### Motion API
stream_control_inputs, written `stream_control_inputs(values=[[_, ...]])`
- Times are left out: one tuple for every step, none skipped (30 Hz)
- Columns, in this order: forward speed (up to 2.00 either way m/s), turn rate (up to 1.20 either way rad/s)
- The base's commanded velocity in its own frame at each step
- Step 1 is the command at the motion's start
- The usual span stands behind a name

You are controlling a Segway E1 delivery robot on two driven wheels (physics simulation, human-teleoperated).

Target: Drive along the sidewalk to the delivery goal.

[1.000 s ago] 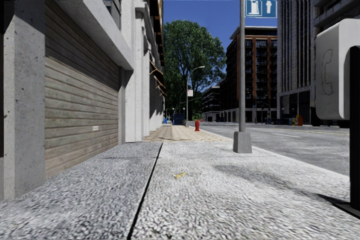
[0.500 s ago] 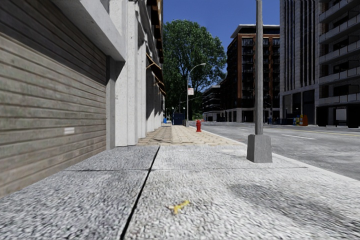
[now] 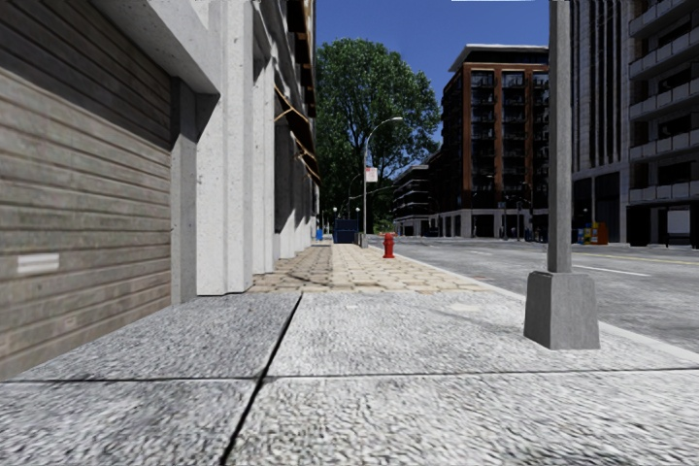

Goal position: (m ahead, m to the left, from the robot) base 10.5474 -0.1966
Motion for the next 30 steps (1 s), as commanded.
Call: stream_control_inputs(values=[[2.0, 0.0], [2.0, 0.0], [2.0, 0.0], [2.0, 0.0], [2.0, 0.0], [2.0, 0.0], [2.0, 0.0], [2.0, 0.0], [2.0, 0.0], [2.0, 0.0], [2.0, 0.0], [2.0, 0.0], [2.0, 0.0], [2.0, 0.0], [2.0, 0.0], [2.0, 0.0], [2.0, 0.0], [2.0, 0.0], [2.0, 0.0], [2.0, 0.0], [2.0, 0.0], [2.0, 0.0], [2.0, 0.0], [2.0, 0.0], [2.0, 0.0], [2.0, 0.0], [2.0, 0.0], [2.0, 0.0], [2.0, 0.0], [2.0, 0.0]])
